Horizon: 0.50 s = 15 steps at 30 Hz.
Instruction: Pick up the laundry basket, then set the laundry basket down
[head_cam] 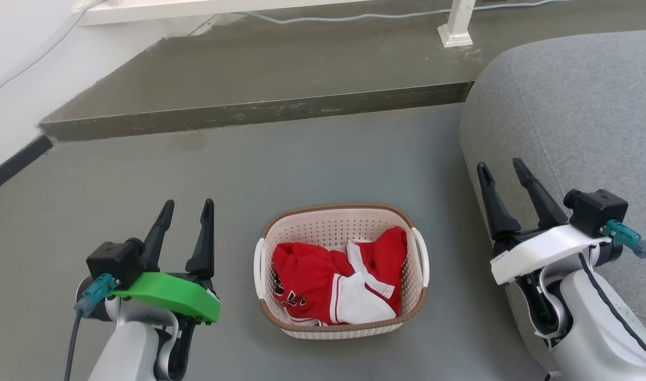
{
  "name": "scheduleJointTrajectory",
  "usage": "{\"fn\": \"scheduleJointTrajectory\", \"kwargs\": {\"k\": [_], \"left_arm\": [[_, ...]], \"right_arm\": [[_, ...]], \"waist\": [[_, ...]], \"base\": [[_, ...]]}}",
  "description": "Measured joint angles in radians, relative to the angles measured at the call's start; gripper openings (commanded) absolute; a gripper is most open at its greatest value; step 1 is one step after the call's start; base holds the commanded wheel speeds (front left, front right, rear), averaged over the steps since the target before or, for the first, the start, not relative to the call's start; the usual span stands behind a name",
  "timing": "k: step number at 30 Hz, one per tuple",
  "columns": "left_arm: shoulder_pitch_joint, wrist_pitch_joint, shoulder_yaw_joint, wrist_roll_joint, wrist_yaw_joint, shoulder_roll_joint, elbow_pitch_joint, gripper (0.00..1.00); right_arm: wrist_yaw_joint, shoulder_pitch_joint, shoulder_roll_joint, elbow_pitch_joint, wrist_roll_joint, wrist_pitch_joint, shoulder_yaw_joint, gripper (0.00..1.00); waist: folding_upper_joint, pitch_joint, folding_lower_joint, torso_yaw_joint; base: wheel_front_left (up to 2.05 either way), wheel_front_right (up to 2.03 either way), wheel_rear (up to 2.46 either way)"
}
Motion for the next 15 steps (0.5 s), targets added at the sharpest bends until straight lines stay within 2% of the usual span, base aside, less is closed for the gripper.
{"fn": "scheduleJointTrajectory", "kwargs": {"k": [15], "left_arm": [[0.009, 0.0, 0.013, 0.013, -0.004, -0.012, -0.011, 1.0]], "right_arm": [[0.01, 0.008, 0.013, -0.01, -0.027, 0.0, -0.026, 1.0]], "waist": [[0.0, 0.003, 0.0, -0.001]], "base": [[0.0, 0.0, 0.0]]}}
